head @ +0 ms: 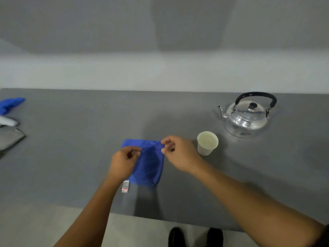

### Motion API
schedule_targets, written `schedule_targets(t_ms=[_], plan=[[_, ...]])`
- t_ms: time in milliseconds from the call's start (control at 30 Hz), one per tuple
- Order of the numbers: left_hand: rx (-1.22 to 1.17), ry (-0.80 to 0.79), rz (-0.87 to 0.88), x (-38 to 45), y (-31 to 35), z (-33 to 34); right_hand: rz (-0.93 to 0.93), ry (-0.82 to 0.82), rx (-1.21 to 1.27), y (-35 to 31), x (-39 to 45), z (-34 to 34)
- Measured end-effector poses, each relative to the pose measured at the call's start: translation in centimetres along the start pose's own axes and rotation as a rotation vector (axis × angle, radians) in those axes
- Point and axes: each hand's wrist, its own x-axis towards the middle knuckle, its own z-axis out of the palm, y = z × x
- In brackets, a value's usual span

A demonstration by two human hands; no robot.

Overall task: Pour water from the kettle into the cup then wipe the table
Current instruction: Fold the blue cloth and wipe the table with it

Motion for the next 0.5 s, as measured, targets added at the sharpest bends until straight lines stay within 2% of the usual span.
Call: schedule_targets(t_ms=[100,267,500], plan=[[0.035,0.039,-0.061,-0.1,-2.7,-1.0,0.118,-0.018,-0.022,0.9,0.4,3.1],[0.123,0.074,-0.087,0.2,-5.0,-1.6,0.311,0.046,-0.061,1.6,1.0,7.0],[0.102,0.061,-0.12,0.8,-5.7,-1.5,0.406,0.213,0.099,0.2,1.1,11.3]])
